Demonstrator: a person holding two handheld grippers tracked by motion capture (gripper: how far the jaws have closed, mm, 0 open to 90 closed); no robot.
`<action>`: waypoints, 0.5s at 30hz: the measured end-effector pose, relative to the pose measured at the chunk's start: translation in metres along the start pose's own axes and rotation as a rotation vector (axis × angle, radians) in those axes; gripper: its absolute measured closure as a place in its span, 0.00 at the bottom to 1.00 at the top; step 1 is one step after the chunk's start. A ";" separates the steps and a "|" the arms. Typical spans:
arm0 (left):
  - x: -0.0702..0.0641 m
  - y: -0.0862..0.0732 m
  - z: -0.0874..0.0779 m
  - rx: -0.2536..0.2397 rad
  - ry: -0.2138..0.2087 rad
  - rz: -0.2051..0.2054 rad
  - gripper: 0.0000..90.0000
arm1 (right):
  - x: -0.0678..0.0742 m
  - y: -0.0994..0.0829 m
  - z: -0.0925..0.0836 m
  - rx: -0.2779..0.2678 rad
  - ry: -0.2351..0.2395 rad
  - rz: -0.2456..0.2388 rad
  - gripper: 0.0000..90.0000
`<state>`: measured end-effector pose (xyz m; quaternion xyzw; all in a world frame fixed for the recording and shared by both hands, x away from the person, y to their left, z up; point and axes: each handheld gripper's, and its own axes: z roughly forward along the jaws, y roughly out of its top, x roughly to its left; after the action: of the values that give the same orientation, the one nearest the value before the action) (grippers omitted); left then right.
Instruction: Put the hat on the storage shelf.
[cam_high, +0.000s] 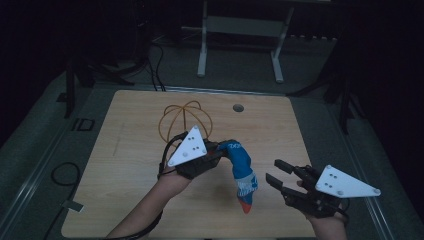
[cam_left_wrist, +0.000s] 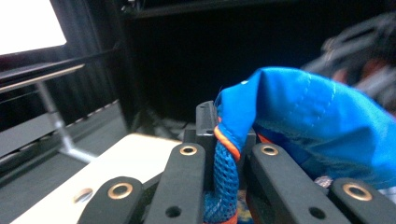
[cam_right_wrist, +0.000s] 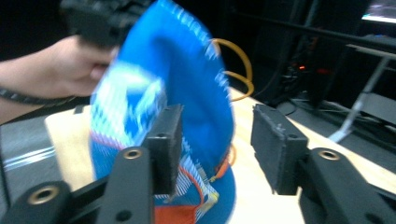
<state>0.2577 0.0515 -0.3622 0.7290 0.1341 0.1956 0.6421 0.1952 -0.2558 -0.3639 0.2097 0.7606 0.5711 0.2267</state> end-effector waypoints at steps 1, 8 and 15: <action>0.001 0.001 -0.001 -0.005 0.001 -0.011 0.97 | 0.006 -0.001 0.004 0.009 0.022 -0.020 0.53; -0.006 0.005 -0.006 -0.058 -0.094 -0.007 0.97 | 0.018 0.001 0.019 0.017 0.053 -0.056 0.54; -0.008 0.009 -0.006 -0.051 -0.111 0.002 0.97 | 0.019 0.007 0.035 0.014 0.058 -0.088 0.59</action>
<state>0.2477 0.0522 -0.3534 0.7222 0.0924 0.1591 0.6668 0.2011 -0.2156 -0.3677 0.1610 0.7793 0.5611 0.2280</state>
